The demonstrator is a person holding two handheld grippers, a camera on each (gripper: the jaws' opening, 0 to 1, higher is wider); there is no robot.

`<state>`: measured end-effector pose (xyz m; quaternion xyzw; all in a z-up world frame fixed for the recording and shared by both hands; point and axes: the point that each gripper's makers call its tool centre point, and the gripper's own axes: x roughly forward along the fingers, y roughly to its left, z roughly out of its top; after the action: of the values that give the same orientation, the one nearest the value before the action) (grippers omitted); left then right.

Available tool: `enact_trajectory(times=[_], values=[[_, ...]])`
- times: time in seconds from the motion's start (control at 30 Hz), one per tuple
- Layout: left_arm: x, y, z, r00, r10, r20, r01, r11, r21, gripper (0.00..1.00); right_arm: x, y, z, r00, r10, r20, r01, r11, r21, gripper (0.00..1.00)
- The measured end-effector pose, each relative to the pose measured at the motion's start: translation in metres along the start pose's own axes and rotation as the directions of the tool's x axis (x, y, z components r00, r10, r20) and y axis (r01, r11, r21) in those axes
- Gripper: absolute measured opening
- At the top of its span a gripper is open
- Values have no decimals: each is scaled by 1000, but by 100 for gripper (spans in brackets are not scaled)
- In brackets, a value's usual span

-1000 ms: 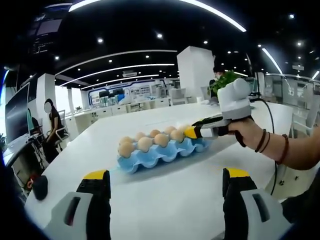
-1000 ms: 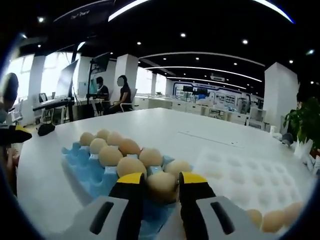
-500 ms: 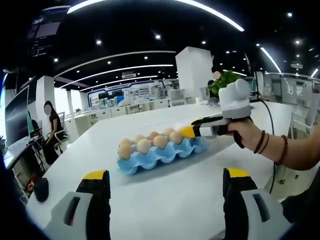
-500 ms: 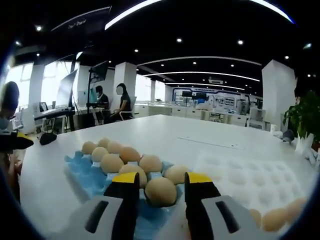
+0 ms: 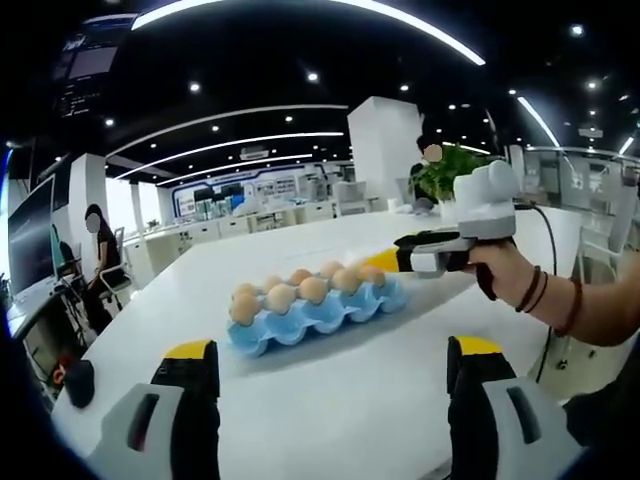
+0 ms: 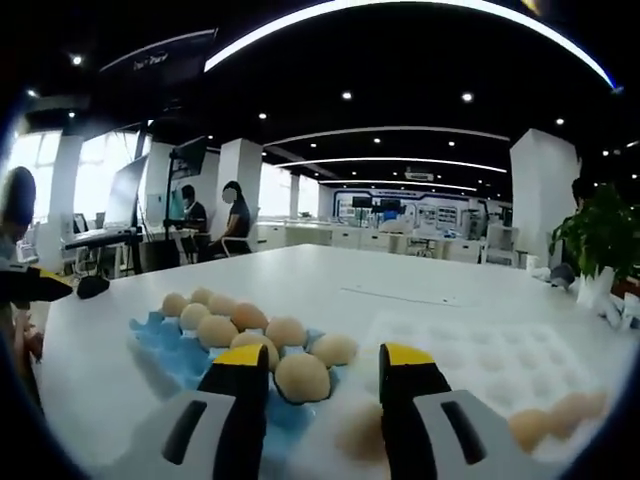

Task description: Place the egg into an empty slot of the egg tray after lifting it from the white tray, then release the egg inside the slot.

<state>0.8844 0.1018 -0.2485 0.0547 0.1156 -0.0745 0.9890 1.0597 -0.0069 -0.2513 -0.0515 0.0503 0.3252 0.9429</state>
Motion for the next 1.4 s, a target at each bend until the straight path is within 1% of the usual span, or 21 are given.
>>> enact_trajectory(times=[0.13,0.33,0.5,0.63,0.73,1.0,1.07,1.1,1.17,1.2,1.27,1.3,1.4], values=[[1,-3,3,1000,-10,11,10,1000,0,98,-5,-3,-2,1000,-11,-1,11,1000,4,47],[4,-18,4,1000,-19,13,19,1000,-4,98,-11,-11,-6,999,-37,-12,37,999,17,47],[5,-18,8,999,-27,34,27,999,-18,99,-21,-18,-10,997,-80,-5,80,997,19,45],[7,-15,7,999,-31,30,32,999,-10,99,-26,-21,-14,995,-101,0,101,995,26,43],[8,-14,5,999,-32,25,33,999,-9,98,-29,-23,-17,992,-123,-1,123,992,32,40],[8,-13,2,999,-38,15,38,999,12,98,-28,-24,-25,989,-146,-17,147,988,50,39],[8,-13,2,999,-40,16,40,999,11,98,-27,-26,-28,987,-158,-26,159,986,52,38],[7,-13,2,999,-42,18,42,999,10,98,-27,-28,-30,985,-171,-34,173,983,60,36],[7,-13,3,999,-42,26,42,999,5,98,-27,-31,-32,978,-203,-35,205,976,68,31],[7,-13,4,999,-43,33,43,999,2,98,-26,-31,-35,977,-206,-50,209,976,60,29],[5,-15,6,998,-49,50,50,999,-9,98,-27,-31,-42,973,-216,-80,222,972,75,28],[5,-15,8,997,-51,57,52,999,-10,98,-27,-32,-38,974,-222,-50,226,968,105,28],[4,-17,8,997,-54,63,54,999,-8,98,-26,-33,-39,970,-235,-63,240,966,92,28]])
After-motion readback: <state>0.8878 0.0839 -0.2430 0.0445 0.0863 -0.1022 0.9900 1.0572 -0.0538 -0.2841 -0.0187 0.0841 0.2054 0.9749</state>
